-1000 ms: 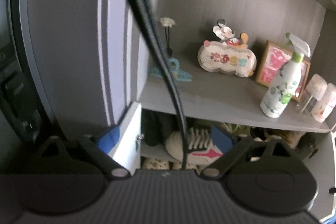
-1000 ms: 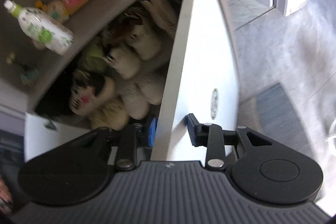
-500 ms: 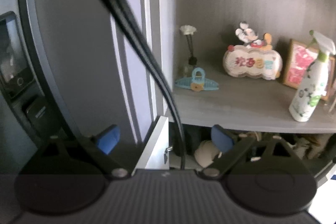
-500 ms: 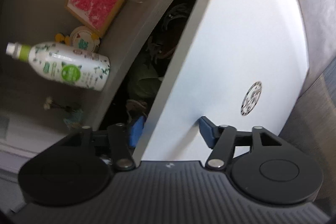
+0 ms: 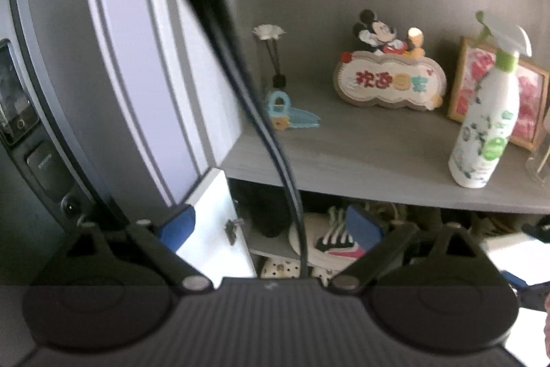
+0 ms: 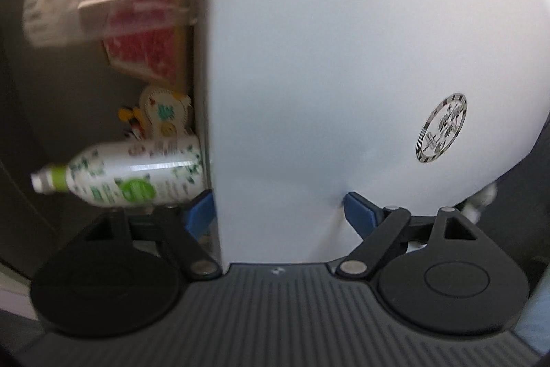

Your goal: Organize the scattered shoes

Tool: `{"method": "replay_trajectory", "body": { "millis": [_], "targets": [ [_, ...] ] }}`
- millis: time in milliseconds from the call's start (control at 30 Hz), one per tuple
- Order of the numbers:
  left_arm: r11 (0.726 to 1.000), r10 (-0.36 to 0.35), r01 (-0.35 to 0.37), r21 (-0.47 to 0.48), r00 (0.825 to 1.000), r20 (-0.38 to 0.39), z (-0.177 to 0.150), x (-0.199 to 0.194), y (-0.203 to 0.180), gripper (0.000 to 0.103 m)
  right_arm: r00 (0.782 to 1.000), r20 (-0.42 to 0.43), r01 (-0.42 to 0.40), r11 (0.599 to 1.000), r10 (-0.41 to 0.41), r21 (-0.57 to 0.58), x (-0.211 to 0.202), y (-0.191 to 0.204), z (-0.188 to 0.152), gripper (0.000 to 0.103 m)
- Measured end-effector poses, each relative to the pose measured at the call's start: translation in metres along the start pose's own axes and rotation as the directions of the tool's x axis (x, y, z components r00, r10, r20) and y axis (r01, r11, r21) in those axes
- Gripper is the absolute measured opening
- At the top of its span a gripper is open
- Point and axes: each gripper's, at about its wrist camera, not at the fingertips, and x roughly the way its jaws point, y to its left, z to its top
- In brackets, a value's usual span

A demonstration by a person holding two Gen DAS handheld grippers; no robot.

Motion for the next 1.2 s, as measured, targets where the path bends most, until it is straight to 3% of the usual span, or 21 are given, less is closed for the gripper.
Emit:
{"method": "replay_trajectory", "body": {
  "millis": [167,267,367,433,467,567,667,733,767,800,833,867,900,933,967,1000,1067,1133,1167,1200],
  "targets": [
    [1.0,-0.008,0.008,0.01,1.0,-0.002,-0.005,-0.011,-0.028,0.096,0.998,-0.042,-0.036,0.999,0.038,0.038,0.013,-0.002,0.017,0.087],
    [0.998,-0.047,0.046,0.036,0.999,0.019,-0.009,-0.021,-0.042,0.096,0.995,-0.086,-0.047,0.998,0.051,0.048,0.018,-0.003,0.025,0.086],
    [0.992,-0.102,0.098,0.083,0.994,0.045,-0.014,-0.035,-0.055,0.096,0.982,-0.186,-0.054,0.995,0.037,-0.089,0.016,0.009,0.028,0.085],
    [0.984,-0.138,0.131,0.119,0.989,0.051,-0.019,-0.043,-0.062,0.096,0.952,-0.306,-0.054,0.976,-0.013,-0.21,0.014,0.022,0.023,0.085],
    [0.979,-0.155,0.147,0.138,0.987,0.049,-0.021,-0.046,-0.066,0.096,0.945,-0.327,-0.058,0.969,-0.024,-0.24,0.013,0.027,0.02,0.085],
    [0.964,-0.182,0.17,0.202,0.982,0.042,-0.029,-0.056,-0.077,0.097,0.889,-0.457,-0.191,0.887,-0.025,-0.42,0.008,0.069,-0.003,0.085],
    [0.952,-0.199,0.187,0.242,0.98,0.026,-0.035,-0.062,-0.086,0.097,0.82,-0.572,-0.409,0.712,0.012,-0.571,0.009,0.133,-0.029,0.085],
    [0.945,-0.21,0.2,0.258,0.978,0.012,-0.039,-0.065,-0.09,0.097,0.729,-0.684,-0.591,0.5,-0.004,-0.633,0.012,0.187,-0.059,0.085],
    [0.942,-0.215,0.206,0.266,0.977,0.005,-0.041,-0.066,-0.092,0.097,0.705,-0.709,-0.626,0.451,-0.023,-0.637,0.013,0.197,-0.066,0.085],
    [0.938,-0.22,0.212,0.273,0.976,-0.002,-0.043,-0.067,-0.094,0.097,0.642,-0.76,-0.702,0.324,-0.095,-0.634,0.017,0.219,-0.088,0.085],
    [0.935,-0.225,0.218,0.281,0.974,-0.009,-0.045,-0.069,-0.096,0.097,0.606,-0.781,-0.745,0.237,-0.15,-0.623,0.016,0.226,-0.103,0.083],
    [0.931,-0.23,0.224,0.289,0.973,-0.016,-0.047,-0.07,-0.098,0.097,0.586,-0.791,-0.765,0.202,-0.177,-0.612,0.02,0.231,-0.11,0.077],
    [0.927,-0.23,0.226,0.299,0.973,-0.024,-0.049,-0.071,-0.101,0.097,0.531,-0.814,-0.809,0.145,-0.235,-0.57,0.026,0.239,-0.125,0.076],
    [0.923,-0.231,0.228,0.311,0.973,-0.03,-0.052,-0.072,-0.103,0.097,0.497,-0.83,-0.832,0.135,-0.254,-0.539,0.029,0.241,-0.133,0.075],
    [0.918,-0.232,0.231,0.323,0.972,-0.035,-0.055,-0.073,-0.105,0.097,0.482,-0.837,-0.839,0.138,-0.258,-0.526,0.03,0.243,-0.136,0.073],
    [0.913,-0.233,0.233,0.336,0.972,-0.04,-0.058,-0.074,-0.106,0.097,0.447,-0.85,-0.853,0.152,-0.278,-0.499,0.037,0.244,-0.143,0.071],
    [0.909,-0.238,0.239,0.341,0.97,-0.047,-0.063,-0.077,-0.107,0.097,0.419,-0.854,-0.866,0.146,-0.309,-0.478,0.047,0.242,-0.148,0.068],
    [0.917,-0.222,0.229,0.327,0.973,-0.058,-0.069,-0.081,-0.106,0.097,0.356,-0.871,-0.89,0.161,-0.338,-0.426,0.056,0.239,-0.157,0.061],
    [0.921,-0.213,0.221,0.32,0.975,-0.061,-0.072,-0.083,-0.103,0.097,0.342,-0.877,-0.895,0.169,-0.337,-0.414,0.054,0.235,-0.161,0.052],
    [0.925,-0.204,0.214,0.314,0.977,-0.063,-0.074,-0.085,-0.101,0.097,0.308,-0.896,-0.903,0.197,-0.32,-0.382,0.054,0.231,-0.166,0.04]
  ]
}}
